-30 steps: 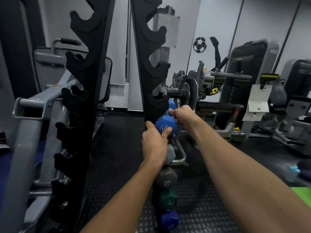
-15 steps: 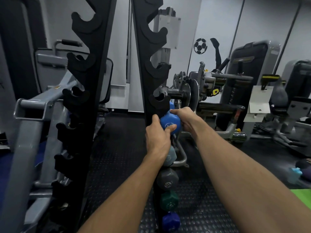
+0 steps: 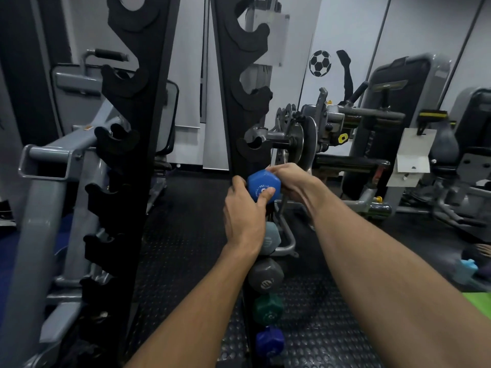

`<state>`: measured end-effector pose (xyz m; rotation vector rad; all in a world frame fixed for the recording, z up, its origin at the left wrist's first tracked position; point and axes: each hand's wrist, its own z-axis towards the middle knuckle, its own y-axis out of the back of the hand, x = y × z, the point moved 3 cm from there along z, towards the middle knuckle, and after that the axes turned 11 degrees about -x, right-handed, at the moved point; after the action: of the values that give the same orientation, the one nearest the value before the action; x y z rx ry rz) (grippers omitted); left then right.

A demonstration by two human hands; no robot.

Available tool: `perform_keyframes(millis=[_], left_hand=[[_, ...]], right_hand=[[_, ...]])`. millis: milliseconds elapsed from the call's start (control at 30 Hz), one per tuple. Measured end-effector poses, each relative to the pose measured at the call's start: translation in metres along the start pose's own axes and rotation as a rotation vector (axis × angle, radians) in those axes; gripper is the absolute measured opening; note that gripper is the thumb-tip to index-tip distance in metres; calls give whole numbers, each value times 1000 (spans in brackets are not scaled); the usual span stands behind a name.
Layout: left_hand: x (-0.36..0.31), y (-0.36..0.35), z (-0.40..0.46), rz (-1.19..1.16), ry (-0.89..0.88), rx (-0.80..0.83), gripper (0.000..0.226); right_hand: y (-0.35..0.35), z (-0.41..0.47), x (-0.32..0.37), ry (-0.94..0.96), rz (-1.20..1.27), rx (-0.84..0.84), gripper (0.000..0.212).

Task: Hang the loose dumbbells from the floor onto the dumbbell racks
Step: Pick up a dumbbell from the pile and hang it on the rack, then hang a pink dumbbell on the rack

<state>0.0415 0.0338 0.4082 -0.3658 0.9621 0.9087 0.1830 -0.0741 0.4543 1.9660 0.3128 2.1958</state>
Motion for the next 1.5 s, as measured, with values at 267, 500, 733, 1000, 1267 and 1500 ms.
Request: perform_keyframes(millis=[267,500,733,1000,1267,1500], left_hand=[[4,-6,5,-144,92,31,37],[11,4,13,-108,130,122,49],[55,18,-18,-70,148,179,36],[166,14,-81,49,277,307,34],[299,29,-163,395,481,718,19],[373,44,-207,621,609,893,17]], right_hand=[[-2,0,3,-11,12,10,15],[-3,-17,-4,10,131,-52,24],[14,-46,-82,12,199,-385,17],[-11,-133,-251,-248,-81,-718,20],[-65,-205,-388,-414,-440,-305,23],[-116,-217,-458,-346,-656,257,24]])
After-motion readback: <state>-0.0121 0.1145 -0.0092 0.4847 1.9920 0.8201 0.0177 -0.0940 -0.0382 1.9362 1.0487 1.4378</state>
